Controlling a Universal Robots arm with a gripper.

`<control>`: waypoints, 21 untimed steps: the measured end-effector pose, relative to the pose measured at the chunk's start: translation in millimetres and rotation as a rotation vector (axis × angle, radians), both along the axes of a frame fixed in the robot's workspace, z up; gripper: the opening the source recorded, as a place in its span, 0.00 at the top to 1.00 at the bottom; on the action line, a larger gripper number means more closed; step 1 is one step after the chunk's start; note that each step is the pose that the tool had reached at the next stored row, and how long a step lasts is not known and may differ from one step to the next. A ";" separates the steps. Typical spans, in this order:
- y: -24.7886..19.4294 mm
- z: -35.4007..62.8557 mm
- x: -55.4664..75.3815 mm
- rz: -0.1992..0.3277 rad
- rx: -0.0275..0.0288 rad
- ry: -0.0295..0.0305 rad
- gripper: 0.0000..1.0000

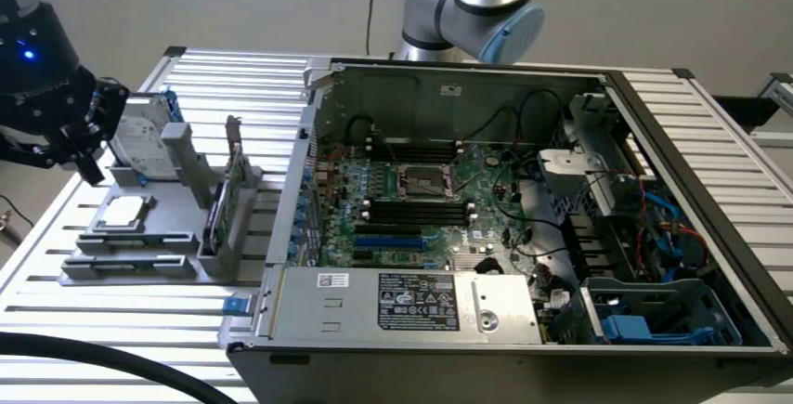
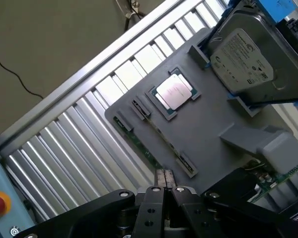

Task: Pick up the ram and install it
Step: 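Pick up the ram and move it above insertion slot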

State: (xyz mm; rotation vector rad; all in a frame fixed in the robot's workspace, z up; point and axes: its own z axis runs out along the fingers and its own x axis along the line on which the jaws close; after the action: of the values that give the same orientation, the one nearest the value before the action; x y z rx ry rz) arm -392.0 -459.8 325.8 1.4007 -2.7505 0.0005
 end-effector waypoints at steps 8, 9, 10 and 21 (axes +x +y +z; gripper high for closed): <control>0.0 -2.7 0.0 0.145 0.0001 -0.0001 0.89; 0.0 -3.1 0.0 0.163 0.0000 0.0000 0.89; 0.0 -3.6 0.0 0.182 0.0000 0.0000 0.89; 0.0 -12.4 0.0 0.382 0.0000 0.0001 0.89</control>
State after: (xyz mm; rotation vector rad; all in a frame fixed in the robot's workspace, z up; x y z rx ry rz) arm -391.9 -459.8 313.4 1.8981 -2.4352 0.0166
